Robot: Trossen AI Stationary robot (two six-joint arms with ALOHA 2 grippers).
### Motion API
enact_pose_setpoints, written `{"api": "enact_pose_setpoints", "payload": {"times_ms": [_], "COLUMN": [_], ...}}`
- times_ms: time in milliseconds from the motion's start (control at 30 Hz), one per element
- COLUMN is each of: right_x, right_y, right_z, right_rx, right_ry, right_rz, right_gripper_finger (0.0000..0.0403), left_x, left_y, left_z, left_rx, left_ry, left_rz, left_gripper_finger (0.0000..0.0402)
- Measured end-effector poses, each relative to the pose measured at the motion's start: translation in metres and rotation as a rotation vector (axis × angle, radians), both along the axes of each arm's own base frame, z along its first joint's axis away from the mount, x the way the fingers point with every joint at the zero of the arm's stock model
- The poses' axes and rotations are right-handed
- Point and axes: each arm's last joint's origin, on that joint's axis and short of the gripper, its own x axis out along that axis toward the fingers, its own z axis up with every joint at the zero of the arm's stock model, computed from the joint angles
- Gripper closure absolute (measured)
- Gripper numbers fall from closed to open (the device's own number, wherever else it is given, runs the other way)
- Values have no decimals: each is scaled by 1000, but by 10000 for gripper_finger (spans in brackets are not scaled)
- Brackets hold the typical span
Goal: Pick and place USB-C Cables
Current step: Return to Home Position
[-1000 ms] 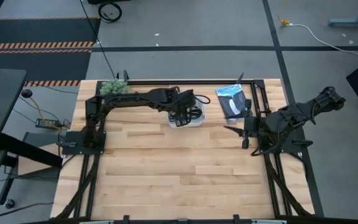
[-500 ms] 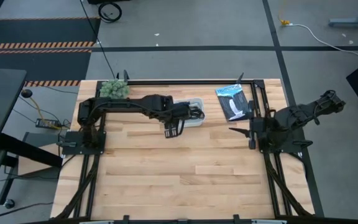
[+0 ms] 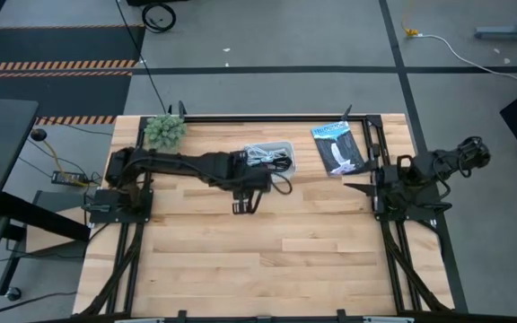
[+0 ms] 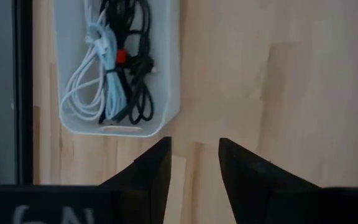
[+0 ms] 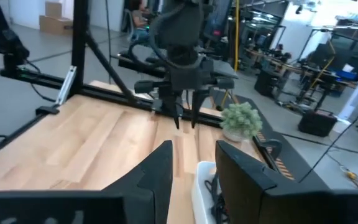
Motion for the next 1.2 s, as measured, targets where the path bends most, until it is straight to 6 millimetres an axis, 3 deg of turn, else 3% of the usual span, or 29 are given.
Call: {"api": "enact_pose_setpoints", "payload": {"times_ms": [300, 433, 633, 800, 967, 1200], "right_x": [-8, -9, -8, -9, -8, -1], "right_y": [-3, -2, -2, 2, 3, 6], "right_z": [-12, -20, -13, -13, -13, -27], "right_rx": [63, 69, 130, 114, 112, 64], "right_ry": [-27, -36, -150, -151, -147, -208], "right_rz": [21, 62, 59, 184, 207, 215], "right_gripper_finger": [276, 276, 276, 276, 276, 276], "left_x": [-3, -4, -17, -26, -48, -96], "left_y": [-18, -20, -18, -16, -12, 0], "left_z": [-1, -19, -48, -46, -33, -22], "left_rx": [44, 55, 75, 75, 70, 40], "left_ry": [19, 55, 143, 117, 33, -134], "left_rz": [-45, -66, -73, -69, -55, 42], "left_gripper_finger": [260, 260, 270, 280, 285, 285]}}
